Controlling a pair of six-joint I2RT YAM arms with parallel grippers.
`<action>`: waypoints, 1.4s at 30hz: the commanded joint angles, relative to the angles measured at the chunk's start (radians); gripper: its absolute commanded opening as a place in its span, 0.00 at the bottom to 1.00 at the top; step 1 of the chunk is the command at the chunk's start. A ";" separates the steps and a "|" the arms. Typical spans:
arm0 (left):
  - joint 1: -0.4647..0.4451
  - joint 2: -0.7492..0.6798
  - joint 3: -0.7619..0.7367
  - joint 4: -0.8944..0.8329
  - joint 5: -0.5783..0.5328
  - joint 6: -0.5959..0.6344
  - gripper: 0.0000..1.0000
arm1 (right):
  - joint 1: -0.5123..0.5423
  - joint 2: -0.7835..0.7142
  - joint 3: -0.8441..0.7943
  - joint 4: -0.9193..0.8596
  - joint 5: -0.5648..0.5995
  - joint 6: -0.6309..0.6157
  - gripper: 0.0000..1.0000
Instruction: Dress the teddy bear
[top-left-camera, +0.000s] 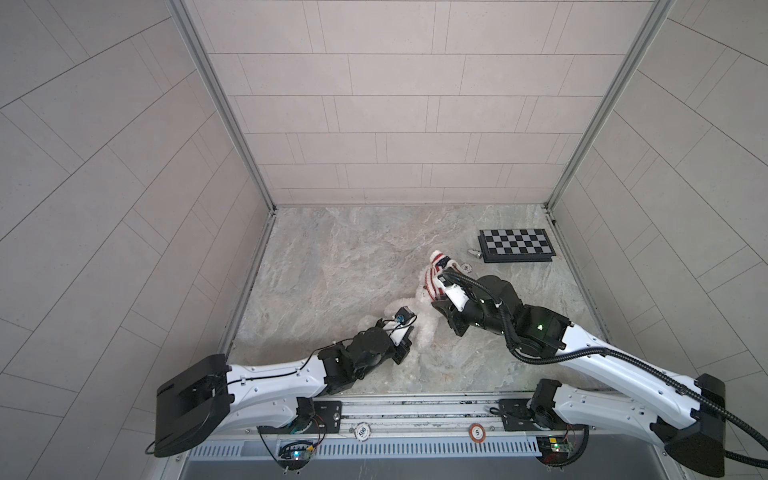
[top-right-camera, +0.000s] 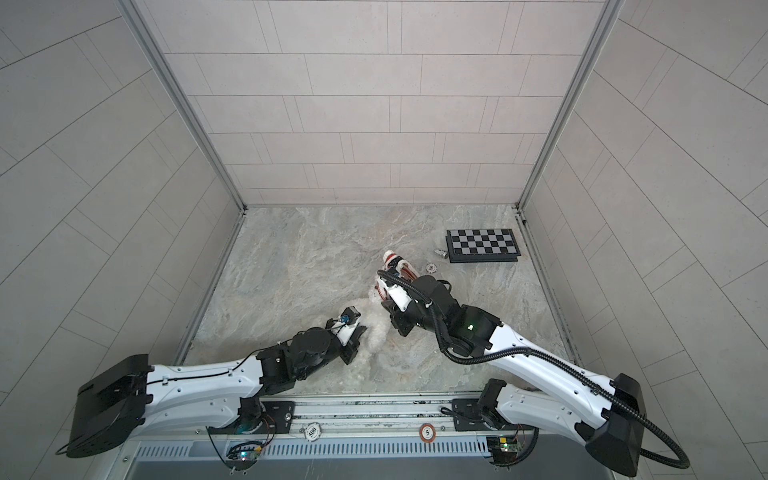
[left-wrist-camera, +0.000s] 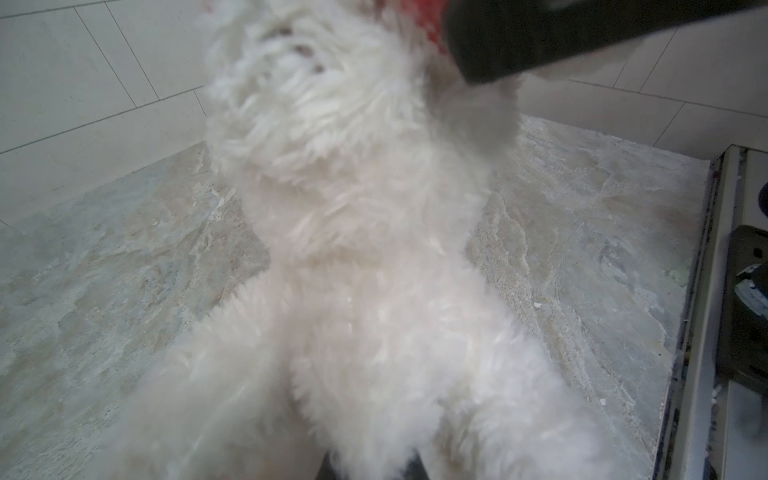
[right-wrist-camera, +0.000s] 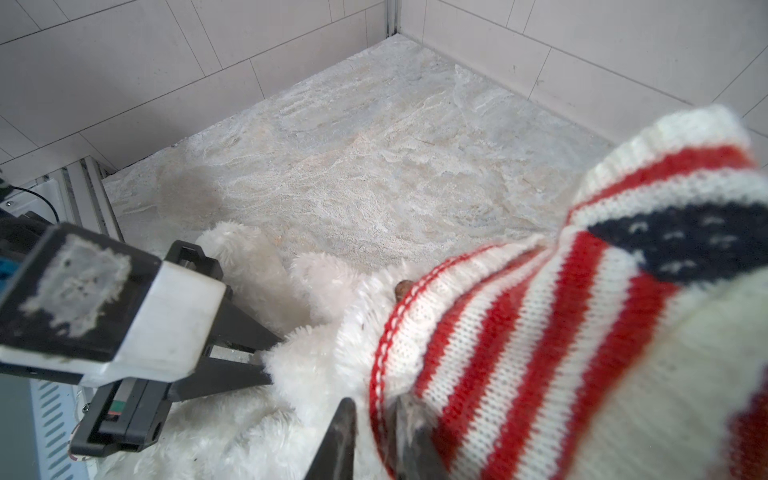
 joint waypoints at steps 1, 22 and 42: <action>-0.005 0.001 -0.011 0.161 -0.018 0.029 0.00 | 0.032 -0.033 0.041 -0.041 0.068 -0.008 0.25; -0.005 0.080 -0.026 0.322 -0.154 0.064 0.00 | 0.172 -0.044 0.380 -0.347 0.296 0.183 0.44; -0.005 0.084 -0.016 0.313 -0.102 0.100 0.00 | -0.181 0.180 0.589 -0.602 0.042 0.050 0.19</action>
